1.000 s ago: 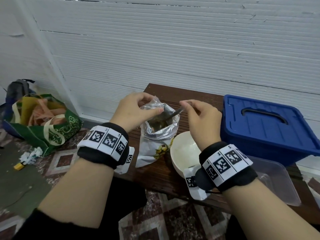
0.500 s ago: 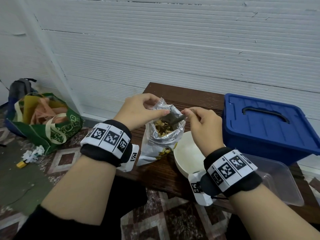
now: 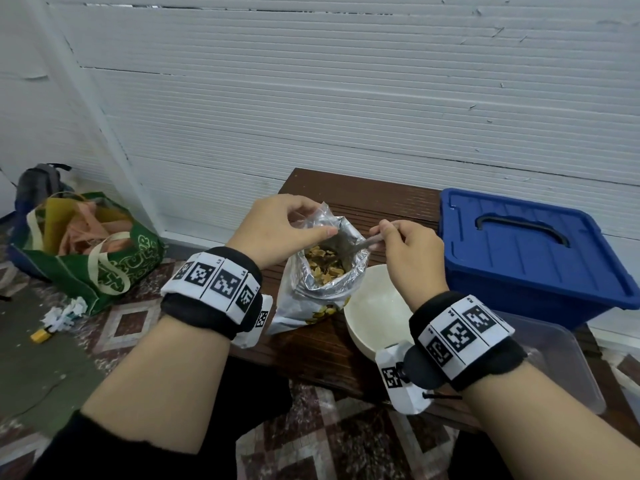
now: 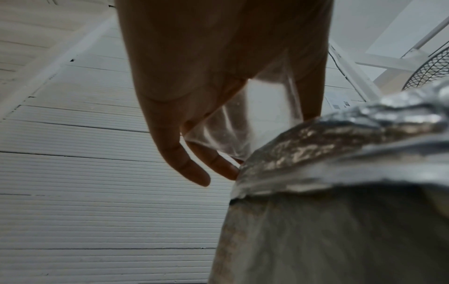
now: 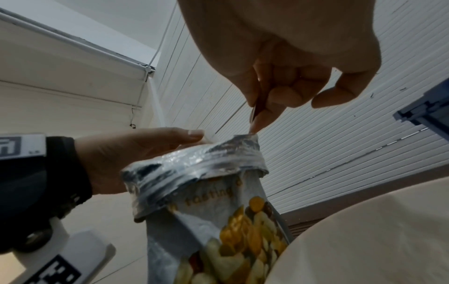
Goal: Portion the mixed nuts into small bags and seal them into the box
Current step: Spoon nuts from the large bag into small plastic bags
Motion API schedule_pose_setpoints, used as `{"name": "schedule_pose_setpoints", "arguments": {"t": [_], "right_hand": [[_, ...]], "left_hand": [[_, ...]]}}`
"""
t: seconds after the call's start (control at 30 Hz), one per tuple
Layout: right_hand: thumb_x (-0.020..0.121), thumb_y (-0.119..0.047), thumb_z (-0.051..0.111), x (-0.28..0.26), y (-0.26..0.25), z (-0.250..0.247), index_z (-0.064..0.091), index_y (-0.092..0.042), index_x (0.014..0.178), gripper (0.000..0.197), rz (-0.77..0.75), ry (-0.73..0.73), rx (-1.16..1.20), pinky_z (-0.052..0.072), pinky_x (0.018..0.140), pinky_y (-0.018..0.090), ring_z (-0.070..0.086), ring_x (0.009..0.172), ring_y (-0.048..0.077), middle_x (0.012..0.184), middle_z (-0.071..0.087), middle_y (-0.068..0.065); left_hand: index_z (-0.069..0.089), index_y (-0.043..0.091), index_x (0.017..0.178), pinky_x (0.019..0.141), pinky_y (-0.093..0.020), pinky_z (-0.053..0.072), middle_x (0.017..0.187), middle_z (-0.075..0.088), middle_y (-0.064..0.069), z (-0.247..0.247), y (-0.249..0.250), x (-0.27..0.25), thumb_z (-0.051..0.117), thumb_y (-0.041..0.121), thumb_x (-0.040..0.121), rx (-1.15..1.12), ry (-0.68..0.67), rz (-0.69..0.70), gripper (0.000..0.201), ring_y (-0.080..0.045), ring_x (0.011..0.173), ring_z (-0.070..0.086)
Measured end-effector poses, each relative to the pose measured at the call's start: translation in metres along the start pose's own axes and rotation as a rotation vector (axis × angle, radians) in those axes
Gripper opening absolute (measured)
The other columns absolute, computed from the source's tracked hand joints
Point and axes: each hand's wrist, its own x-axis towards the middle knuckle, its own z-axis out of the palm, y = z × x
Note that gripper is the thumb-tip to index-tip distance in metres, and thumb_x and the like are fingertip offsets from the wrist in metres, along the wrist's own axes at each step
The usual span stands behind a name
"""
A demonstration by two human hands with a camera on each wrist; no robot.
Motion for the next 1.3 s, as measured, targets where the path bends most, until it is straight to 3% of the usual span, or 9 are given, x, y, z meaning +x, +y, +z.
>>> {"name": "schedule_pose_setpoints", "arguments": {"t": [0.1, 0.37, 0.6, 0.77, 0.87, 1.03, 1.1, 1.17, 1.3], "right_hand": [[0.099, -0.023, 0.046, 0.002, 0.000, 0.000, 0.069, -0.015, 0.084, 0.029, 0.047, 0.025, 0.033, 0.041, 0.068, 0.021, 0.056, 0.067, 0.001, 0.067, 0.066, -0.008], [0.100, -0.021, 0.043, 0.008, -0.001, -0.003, 0.069, -0.012, 0.086, 0.031, 0.153, 0.083, 0.121, 0.038, 0.055, 0.008, 0.056, 0.064, 0.002, 0.065, 0.068, -0.001], [0.101, -0.022, 0.041, 0.018, -0.007, -0.012, 0.066, -0.012, 0.088, 0.030, 0.215, 0.126, 0.181, 0.040, 0.061, 0.022, 0.052, 0.059, 0.003, 0.057, 0.066, -0.003], [0.102, -0.022, 0.039, 0.024, -0.007, -0.024, 0.065, -0.013, 0.090, 0.030, 0.209, 0.191, 0.187, 0.037, 0.053, 0.005, 0.045, 0.054, -0.007, 0.063, 0.066, -0.001], [0.101, -0.023, 0.039, 0.027, -0.009, -0.031, 0.066, -0.014, 0.089, 0.031, 0.186, 0.232, 0.203, 0.044, 0.066, 0.020, 0.054, 0.067, 0.004, 0.063, 0.067, -0.001], [0.099, -0.019, 0.039, 0.032, -0.010, -0.044, 0.067, -0.012, 0.091, 0.029, 0.144, 0.276, 0.187, 0.039, 0.064, 0.021, 0.051, 0.060, 0.001, 0.051, 0.063, -0.007], [0.099, -0.019, 0.039, 0.034, -0.010, -0.047, 0.067, -0.012, 0.092, 0.029, 0.144, 0.279, 0.193, 0.040, 0.071, 0.024, 0.050, 0.062, 0.002, 0.052, 0.063, -0.007], [0.099, -0.020, 0.040, 0.034, -0.011, -0.046, 0.067, -0.012, 0.092, 0.030, 0.147, 0.260, 0.208, 0.042, 0.068, 0.025, 0.055, 0.067, 0.008, 0.059, 0.065, -0.005], [0.100, -0.024, 0.041, 0.029, -0.017, -0.036, 0.067, -0.018, 0.085, 0.030, 0.106, 0.173, 0.217, 0.049, 0.072, 0.031, 0.060, 0.072, 0.012, 0.059, 0.068, -0.003]], "left_hand": [[0.066, 0.033, 0.097, 0.074, -0.006, 0.038, 0.090, 0.060, 0.025, 0.000, -0.002, 0.001, 0.075, 0.043, 0.076, 0.008, 0.008, 0.004, 0.025, 0.008, 0.090, 0.055], [0.068, 0.028, 0.107, 0.072, -0.004, 0.034, 0.099, 0.063, 0.018, -0.005, -0.005, 0.002, 0.074, 0.043, 0.077, 0.039, 0.017, -0.011, 0.034, 0.005, 0.092, 0.054], [0.064, 0.033, 0.099, 0.072, -0.007, 0.036, 0.090, 0.059, 0.024, -0.008, -0.004, 0.000, 0.073, 0.044, 0.078, 0.021, 0.009, -0.034, 0.025, 0.004, 0.090, 0.054], [0.064, 0.034, 0.094, 0.072, -0.007, 0.032, 0.089, 0.058, 0.027, -0.016, -0.006, 0.001, 0.075, 0.045, 0.076, 0.021, 0.008, -0.041, 0.024, 0.015, 0.086, 0.049], [0.065, 0.030, 0.098, 0.068, -0.002, 0.036, 0.096, 0.063, 0.020, -0.019, -0.006, 0.001, 0.077, 0.045, 0.072, 0.063, -0.056, -0.017, 0.032, 0.011, 0.089, 0.052], [0.066, 0.027, 0.098, 0.066, 0.009, 0.032, 0.102, 0.065, 0.013, -0.018, -0.005, 0.000, 0.079, 0.041, 0.072, 0.096, -0.072, 0.020, 0.032, 0.008, 0.090, 0.054], [0.066, 0.028, 0.100, 0.066, 0.007, 0.033, 0.099, 0.064, 0.016, -0.018, -0.005, 0.000, 0.079, 0.043, 0.071, 0.115, -0.074, 0.019, 0.035, 0.008, 0.090, 0.054], [0.067, 0.028, 0.105, 0.067, 0.002, 0.038, 0.097, 0.062, 0.020, -0.018, -0.004, 0.000, 0.079, 0.044, 0.070, 0.139, -0.084, 0.023, 0.041, 0.008, 0.090, 0.054], [0.068, 0.028, 0.108, 0.082, -0.016, 0.042, 0.101, 0.063, 0.018, -0.011, -0.002, -0.001, 0.079, 0.048, 0.069, 0.211, -0.105, 0.047, 0.045, 0.000, 0.096, 0.055]]}}
